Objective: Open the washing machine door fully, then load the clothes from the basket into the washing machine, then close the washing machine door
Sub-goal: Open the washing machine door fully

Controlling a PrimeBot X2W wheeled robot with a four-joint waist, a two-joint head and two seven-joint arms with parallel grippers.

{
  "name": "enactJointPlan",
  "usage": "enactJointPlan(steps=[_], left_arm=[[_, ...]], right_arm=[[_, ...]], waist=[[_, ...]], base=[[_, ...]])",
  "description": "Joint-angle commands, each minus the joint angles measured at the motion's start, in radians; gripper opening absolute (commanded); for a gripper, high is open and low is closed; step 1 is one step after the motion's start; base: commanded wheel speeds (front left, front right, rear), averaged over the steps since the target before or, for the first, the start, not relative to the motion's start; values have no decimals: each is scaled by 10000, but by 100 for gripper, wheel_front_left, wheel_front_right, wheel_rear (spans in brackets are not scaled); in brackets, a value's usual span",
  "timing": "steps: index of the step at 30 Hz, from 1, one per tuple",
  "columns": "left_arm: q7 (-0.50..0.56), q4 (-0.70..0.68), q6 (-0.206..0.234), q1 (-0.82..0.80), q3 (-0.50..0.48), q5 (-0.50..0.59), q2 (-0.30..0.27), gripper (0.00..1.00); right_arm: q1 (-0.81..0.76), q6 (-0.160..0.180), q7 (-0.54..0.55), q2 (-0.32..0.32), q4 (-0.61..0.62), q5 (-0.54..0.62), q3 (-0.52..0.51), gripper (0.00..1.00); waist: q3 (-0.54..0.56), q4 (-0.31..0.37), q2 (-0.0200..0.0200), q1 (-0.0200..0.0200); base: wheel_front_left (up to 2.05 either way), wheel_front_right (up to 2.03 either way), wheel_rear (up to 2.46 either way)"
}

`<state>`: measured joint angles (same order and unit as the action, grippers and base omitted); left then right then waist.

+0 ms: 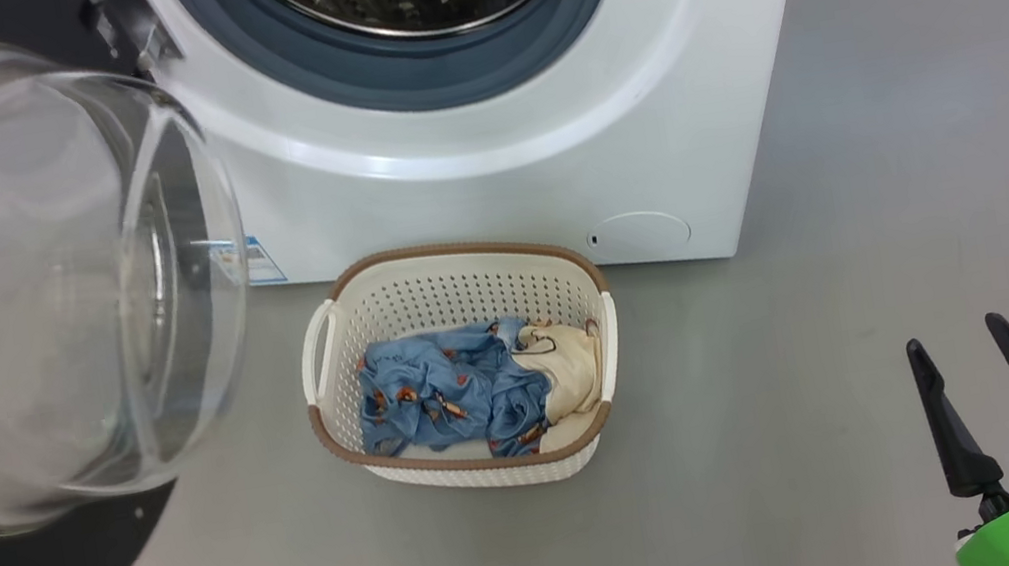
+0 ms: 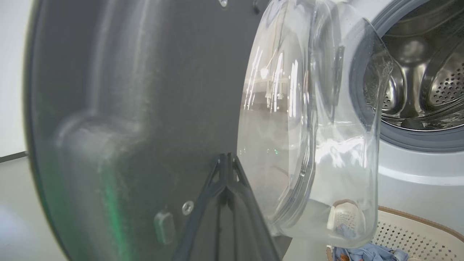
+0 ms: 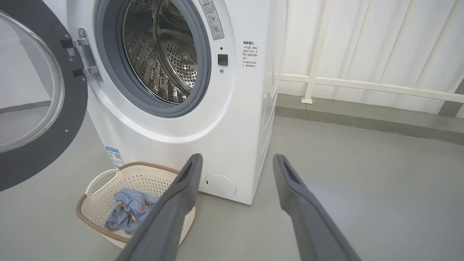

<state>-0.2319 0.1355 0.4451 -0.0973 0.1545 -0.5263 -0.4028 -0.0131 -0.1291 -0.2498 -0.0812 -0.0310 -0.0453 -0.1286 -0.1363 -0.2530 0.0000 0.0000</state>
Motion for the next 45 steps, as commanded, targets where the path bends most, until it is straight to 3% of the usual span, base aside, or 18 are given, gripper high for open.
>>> enactJointPlan(steps=[1, 11, 24, 30, 39, 45], left_arm=[[-120, 61, -30, -530, -746, -118, -595, 0], [-290, 1096, -901, -1365, -2121, -496, -770, 0], [-297, 2930, -2152, -2527, -3775, 183, -839, 0], [-297, 3311, -2464, -2782, -4219, 492, -746, 0], [-298, 3164, -3071, -2623, -4974, 1250, -200, 0], [-298, 2035, -3384, -1858, -5552, 2052, 723, 0]], right_arm=[[360, -16, -120, -143, 318, 21, 185, 100], [619, -16, -120, -344, 518, 17, 171, 100], [937, -16, -120, -573, 596, -30, 222, 100], [1003, -16, -120, -586, 585, -27, 204, 100], [1037, -16, -120, -533, 560, -9, 260, 100], [1037, -16, -120, -452, 511, -15, 317, 100]], waist=[[-171, 2, 0, 0], [-1010, -106, 0, 0], [-1726, -98, 0, 0], [-1736, -97, 0, 0], [-1595, -70, 0, 0], [-1355, 26, 0, 0]], base=[[0, 0, 0], [0, 0, 0], [0, 0, 0], [0, 0, 0], [0, 0, 0], [0, 0, 0]])
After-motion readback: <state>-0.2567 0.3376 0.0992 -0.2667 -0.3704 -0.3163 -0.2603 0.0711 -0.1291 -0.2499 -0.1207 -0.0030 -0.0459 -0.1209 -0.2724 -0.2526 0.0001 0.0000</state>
